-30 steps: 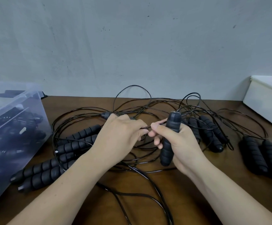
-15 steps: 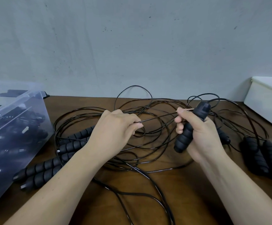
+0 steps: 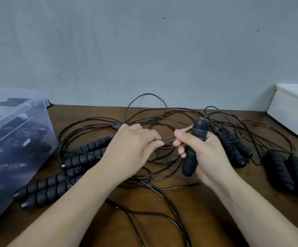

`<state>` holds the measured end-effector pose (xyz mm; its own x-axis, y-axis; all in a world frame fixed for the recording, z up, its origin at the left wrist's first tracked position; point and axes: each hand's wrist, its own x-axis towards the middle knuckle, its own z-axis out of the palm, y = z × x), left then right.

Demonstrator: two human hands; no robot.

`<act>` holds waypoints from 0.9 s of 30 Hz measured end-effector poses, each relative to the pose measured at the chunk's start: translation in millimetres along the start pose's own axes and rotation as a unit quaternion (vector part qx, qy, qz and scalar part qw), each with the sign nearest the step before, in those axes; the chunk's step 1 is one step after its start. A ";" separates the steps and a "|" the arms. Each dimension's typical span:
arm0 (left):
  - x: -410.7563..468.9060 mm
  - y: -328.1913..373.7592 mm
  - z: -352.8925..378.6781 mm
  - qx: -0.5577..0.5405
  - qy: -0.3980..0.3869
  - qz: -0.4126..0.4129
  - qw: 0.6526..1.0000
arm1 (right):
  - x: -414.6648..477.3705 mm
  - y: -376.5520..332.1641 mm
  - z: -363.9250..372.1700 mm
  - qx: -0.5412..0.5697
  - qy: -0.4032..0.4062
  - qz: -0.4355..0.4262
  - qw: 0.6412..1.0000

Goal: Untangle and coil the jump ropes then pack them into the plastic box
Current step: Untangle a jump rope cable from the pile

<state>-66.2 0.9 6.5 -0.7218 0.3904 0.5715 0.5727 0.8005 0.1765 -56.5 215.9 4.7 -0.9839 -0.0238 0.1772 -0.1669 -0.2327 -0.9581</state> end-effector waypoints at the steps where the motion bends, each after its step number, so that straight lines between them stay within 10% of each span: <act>1: 0.4 -1.0 -1.3 -0.002 -0.003 -0.005 1.000 | 2.2 -3.9 -3.4 0.016 0.017 -0.006 1.000; 27: -1.2 -1.1 6.7 -0.012 -0.001 0.016 1.000 | 2.3 -0.3 -2.5 0.006 0.010 -0.004 1.000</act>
<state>-68.5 2.6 0.3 -0.7041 0.4166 0.5751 0.6046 0.7764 0.1778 -58.9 218.4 4.9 -0.9835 -0.0024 0.1811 -0.1750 -0.2451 -0.9536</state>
